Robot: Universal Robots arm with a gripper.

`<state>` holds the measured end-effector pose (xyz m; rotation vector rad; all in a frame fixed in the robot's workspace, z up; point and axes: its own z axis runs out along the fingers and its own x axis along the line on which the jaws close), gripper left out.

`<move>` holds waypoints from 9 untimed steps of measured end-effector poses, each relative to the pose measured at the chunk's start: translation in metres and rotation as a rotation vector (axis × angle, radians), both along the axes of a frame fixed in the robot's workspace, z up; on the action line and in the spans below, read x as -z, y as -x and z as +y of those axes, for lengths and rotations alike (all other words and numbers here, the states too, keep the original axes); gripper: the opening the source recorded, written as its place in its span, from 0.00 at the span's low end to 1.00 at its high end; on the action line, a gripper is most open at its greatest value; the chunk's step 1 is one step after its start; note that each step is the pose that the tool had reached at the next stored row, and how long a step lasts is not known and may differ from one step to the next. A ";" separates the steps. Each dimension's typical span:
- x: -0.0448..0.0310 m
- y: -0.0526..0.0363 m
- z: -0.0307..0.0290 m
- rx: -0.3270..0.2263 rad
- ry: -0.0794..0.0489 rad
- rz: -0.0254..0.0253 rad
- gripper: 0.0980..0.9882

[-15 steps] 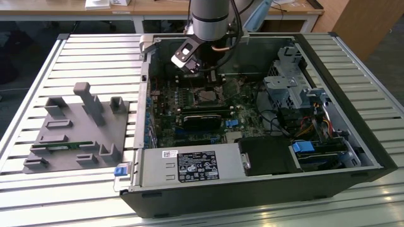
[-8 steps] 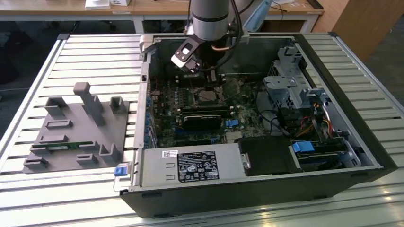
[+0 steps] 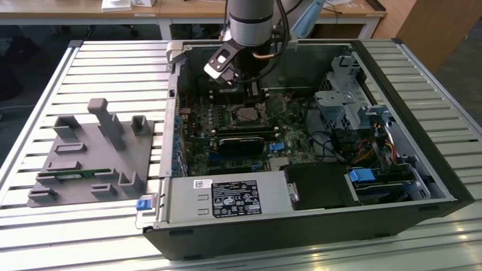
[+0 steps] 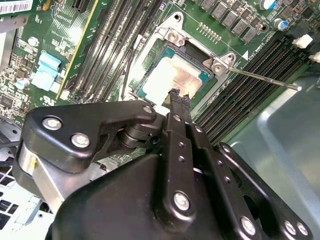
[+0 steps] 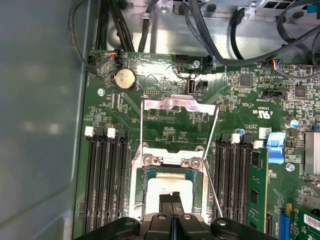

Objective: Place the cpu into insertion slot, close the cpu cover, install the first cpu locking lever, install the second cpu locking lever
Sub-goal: 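Close the cpu cover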

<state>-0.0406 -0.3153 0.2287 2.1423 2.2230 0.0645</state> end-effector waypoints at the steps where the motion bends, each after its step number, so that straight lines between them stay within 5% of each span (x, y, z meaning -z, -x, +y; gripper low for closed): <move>1: -0.0003 0.0000 0.0000 0.000 0.000 0.0000 0.03; 9: -0.0027 0.0000 0.0000 0.000 0.000 0.0000 0.03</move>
